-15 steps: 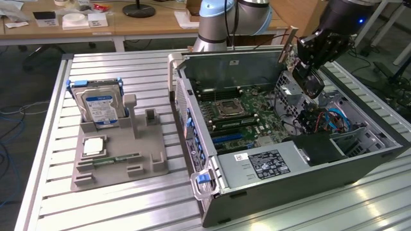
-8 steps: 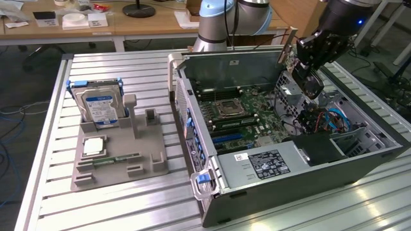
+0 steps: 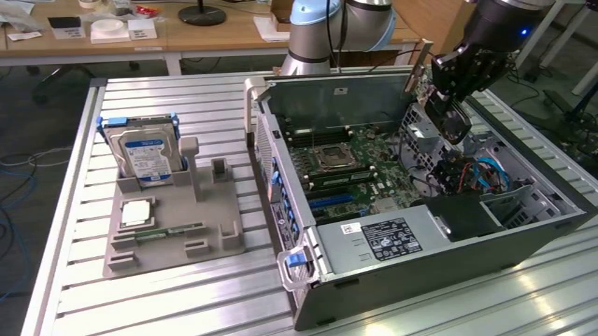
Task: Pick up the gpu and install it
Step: 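Insert the gpu into the slot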
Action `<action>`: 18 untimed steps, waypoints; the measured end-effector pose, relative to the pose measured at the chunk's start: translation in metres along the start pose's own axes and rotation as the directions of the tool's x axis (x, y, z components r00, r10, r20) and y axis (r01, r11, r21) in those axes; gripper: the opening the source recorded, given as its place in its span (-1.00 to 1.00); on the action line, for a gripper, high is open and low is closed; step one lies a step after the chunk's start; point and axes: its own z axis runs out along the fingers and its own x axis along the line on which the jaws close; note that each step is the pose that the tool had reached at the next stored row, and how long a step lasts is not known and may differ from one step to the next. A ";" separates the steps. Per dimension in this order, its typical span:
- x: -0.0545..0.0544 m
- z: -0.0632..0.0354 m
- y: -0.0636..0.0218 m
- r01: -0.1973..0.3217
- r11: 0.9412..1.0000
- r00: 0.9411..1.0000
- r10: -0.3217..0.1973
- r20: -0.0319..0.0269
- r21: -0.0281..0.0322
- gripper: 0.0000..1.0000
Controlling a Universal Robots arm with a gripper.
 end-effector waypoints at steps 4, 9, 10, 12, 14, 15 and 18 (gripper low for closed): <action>0.000 0.0000 0.0000 0.001 1.000 1.000 -0.001 0.000 0.000 -0.47; 0.001 0.0003 -0.0001 0.053 0.999 0.999 -0.053 -0.005 0.000 -0.47; 0.001 0.0003 -0.0001 0.066 0.998 0.998 -0.066 -0.006 0.000 -0.47; 0.001 0.0004 -0.0001 0.098 0.995 0.995 -0.098 -0.010 0.002 -0.47; 0.001 0.0004 -0.0001 0.131 0.991 0.991 -0.131 -0.013 0.005 -0.47; 0.001 0.0005 -0.0001 0.148 0.989 0.989 -0.148 -0.015 0.006 -0.47; 0.001 0.0005 -0.0001 0.195 0.981 0.981 -0.194 -0.021 0.012 -0.47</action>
